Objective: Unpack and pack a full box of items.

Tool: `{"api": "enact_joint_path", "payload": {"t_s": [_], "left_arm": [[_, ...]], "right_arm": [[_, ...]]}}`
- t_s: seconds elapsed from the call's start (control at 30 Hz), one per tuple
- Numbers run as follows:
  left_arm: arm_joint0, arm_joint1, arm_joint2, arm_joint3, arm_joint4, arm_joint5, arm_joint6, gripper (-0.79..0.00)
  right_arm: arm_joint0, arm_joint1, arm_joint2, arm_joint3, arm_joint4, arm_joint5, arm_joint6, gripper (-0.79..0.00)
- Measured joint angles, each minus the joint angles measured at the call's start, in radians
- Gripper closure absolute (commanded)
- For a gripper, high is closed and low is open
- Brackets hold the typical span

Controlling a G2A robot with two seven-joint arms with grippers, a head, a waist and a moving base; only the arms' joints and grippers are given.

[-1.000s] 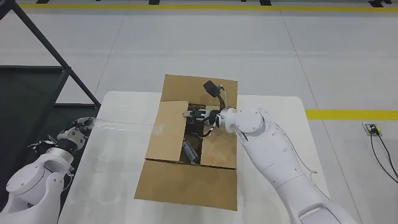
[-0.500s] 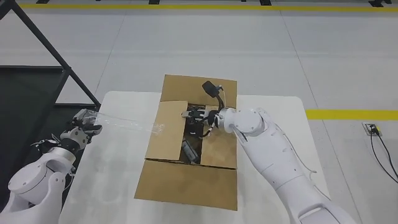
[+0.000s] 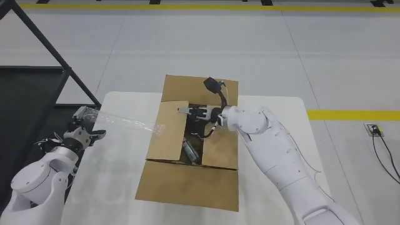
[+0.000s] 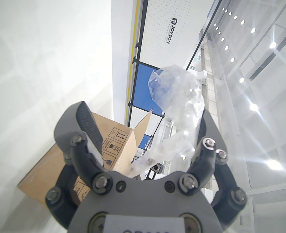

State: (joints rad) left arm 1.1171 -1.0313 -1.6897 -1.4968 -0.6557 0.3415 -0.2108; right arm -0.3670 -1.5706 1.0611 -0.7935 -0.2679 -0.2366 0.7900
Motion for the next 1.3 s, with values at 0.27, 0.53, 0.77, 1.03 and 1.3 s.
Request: {"api": "enact_joint_path", "payload": {"t_s": [0.27, 0.53, 0.77, 1.03, 1.3], "left_arm": [[0.0, -0.002, -0.002, -0.002, -0.004, -0.001, -0.001, -0.785], [0.006, -0.003, -0.005, -0.011, -0.009, 0.0, -0.003, -0.785], [0.01, -0.005, -0.004, -0.016, -0.012, 0.0, -0.001, -0.785], [0.012, -0.006, -0.002, -0.02, -0.008, 0.006, -0.007, -0.785], [0.023, -0.009, -0.006, -0.028, -0.018, 0.0, -0.005, -0.785]], "right_arm": [[-0.171, 0.039, 0.023, -0.332, -0.185, -0.109, -0.166, -0.785], [-0.232, 0.044, -0.031, -0.46, -0.235, -0.165, -0.091, -0.785], [-0.247, 0.043, -0.055, -0.484, -0.271, -0.19, -0.114, -0.785], [-0.165, 0.005, -0.272, -0.487, -0.608, -0.232, -0.218, -0.785], [-0.084, -0.043, -0.355, -0.383, -0.664, -0.167, -0.302, -0.785]]}}
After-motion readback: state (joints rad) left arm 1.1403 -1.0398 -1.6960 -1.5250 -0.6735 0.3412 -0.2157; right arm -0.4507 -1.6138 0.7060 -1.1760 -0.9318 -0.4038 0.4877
